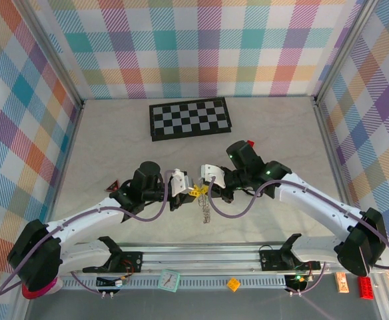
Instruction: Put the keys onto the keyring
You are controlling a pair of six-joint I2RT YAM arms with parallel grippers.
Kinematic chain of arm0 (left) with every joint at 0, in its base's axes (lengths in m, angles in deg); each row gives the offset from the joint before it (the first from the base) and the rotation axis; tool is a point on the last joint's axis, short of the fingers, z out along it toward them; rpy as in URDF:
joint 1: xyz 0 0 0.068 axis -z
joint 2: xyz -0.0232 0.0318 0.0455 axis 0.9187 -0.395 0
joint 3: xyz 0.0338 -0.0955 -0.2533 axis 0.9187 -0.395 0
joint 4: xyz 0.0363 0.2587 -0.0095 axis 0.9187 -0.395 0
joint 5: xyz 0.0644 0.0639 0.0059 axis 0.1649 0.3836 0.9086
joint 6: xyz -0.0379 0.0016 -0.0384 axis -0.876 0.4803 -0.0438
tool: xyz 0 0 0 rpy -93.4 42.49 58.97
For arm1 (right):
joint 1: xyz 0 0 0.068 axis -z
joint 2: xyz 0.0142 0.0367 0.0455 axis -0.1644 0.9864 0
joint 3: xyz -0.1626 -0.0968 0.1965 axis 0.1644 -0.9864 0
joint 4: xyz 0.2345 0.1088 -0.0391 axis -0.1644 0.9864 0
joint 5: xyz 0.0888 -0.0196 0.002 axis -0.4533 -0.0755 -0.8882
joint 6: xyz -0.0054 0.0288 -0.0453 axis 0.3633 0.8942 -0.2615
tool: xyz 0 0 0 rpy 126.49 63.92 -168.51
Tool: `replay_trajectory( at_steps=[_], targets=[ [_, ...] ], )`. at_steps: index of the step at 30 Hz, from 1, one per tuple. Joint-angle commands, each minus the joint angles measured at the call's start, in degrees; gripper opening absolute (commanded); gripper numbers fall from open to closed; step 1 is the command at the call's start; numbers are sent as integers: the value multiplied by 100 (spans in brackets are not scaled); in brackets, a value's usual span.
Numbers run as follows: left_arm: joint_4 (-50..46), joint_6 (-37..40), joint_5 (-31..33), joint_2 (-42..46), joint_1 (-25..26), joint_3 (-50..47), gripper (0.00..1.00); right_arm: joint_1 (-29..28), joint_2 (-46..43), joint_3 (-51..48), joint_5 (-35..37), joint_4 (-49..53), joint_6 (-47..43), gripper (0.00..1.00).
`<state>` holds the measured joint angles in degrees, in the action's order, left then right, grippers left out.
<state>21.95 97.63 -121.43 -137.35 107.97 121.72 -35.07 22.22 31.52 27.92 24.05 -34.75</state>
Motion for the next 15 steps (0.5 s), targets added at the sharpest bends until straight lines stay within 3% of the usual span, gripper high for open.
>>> replay_trajectory(
  at_steps=[1,4,10,15],
  targets=[
    [165,-17,-92,-24,25,168,0,14,-204,-176,-297,-459,327,19],
    [566,-203,-168,-9,22,-23,0,344,-471,-746,-530,-1234,916,32],
    [1597,-543,-301,-42,25,-430,0,507,-599,-1233,-758,-1860,1473,35],
    [1903,-653,-387,-150,25,-507,0,508,-608,-1349,-887,-2106,1518,34]
  ],
)
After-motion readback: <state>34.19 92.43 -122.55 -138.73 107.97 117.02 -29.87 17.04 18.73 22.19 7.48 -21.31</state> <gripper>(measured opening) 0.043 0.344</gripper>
